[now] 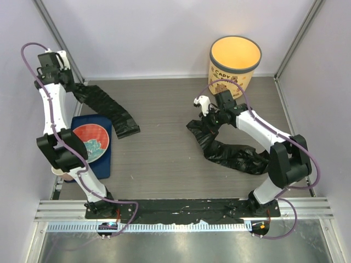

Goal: Put the trash bags into the trash bin

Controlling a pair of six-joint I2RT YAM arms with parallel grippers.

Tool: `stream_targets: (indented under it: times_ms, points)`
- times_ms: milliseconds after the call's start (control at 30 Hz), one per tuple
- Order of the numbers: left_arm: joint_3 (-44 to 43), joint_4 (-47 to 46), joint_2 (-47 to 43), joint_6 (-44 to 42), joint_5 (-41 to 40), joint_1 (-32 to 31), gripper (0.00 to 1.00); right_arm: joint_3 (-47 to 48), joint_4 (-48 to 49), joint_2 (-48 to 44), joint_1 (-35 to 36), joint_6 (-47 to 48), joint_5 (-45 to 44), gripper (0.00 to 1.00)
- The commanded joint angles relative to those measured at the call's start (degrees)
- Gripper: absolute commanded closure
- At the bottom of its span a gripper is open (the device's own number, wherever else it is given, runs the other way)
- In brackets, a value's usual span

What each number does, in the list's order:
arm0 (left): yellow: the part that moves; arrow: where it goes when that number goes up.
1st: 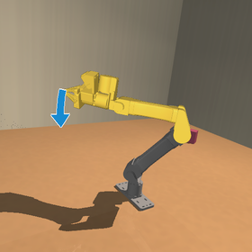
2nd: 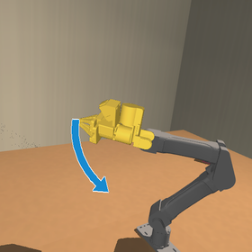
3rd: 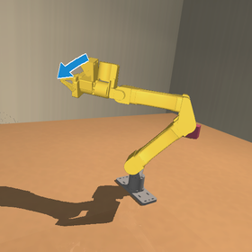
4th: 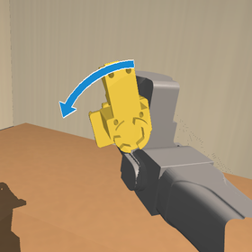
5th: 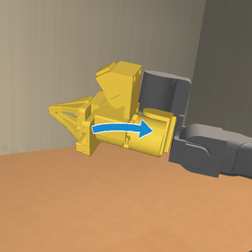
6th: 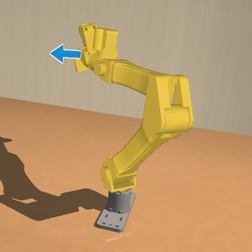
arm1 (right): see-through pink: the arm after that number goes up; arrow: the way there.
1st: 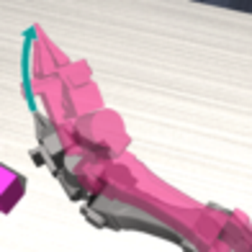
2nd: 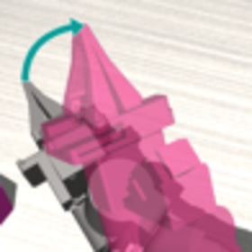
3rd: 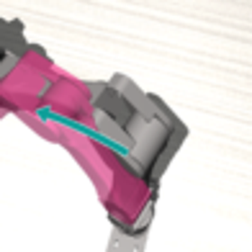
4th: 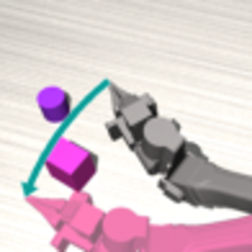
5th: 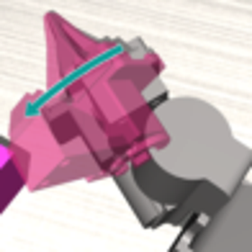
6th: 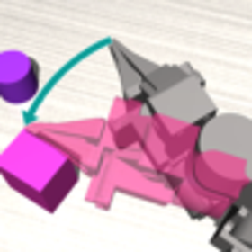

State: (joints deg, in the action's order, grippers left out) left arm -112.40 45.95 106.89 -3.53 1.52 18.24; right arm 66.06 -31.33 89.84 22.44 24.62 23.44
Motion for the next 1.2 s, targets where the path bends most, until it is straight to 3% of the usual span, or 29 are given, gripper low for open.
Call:
stream_targets:
  times_ms: [0, 267, 467, 533, 733, 867, 1100, 1167]
  points:
    - [-3.1, -4.6, 1.9, -2.7, 4.8, -0.1, 1.0, 8.2, 2.5, 4.2, 0.6, -1.2, 2.9, 0.99]
    - [-28.4, -10.9, 13.3, 6.0, 6.6, -0.7, 1.0, 17.2, 0.7, 10.2, 0.7, -0.1, 2.5, 0.99]
    - [-29.6, -20.7, 14.7, 5.9, 9.8, -1.3, 1.0, 18.4, 0.3, 11.0, 0.7, -0.5, 3.0, 0.99]
    - [-27.5, -20.3, 12.8, 4.6, 10.3, -1.3, 1.0, 18.7, 0.2, 10.8, 0.7, -0.8, 3.4, 0.99]
    - [-4.3, -21.4, 4.7, -1.8, 19.2, -1.4, 1.0, 22.3, 2.8, 10.5, 0.9, -5.4, 7.6, 0.99]
    - [6.6, -16.9, 4.5, -2.4, 22.6, -1.5, 1.0, 32.4, 5.0, 13.6, 2.5, -8.5, 9.2, 0.99]
    - [10.1, -10.1, 8.8, -3.2, 26.4, -1.8, 0.97, 54.5, 11.9, 25.0, 6.2, -19.0, 13.0, 0.99]
    - [10.1, -8.7, 8.9, -3.6, 27.0, -1.8, 0.84, 59.9, 14.6, 29.3, 7.0, -22.8, 13.1, 0.99]
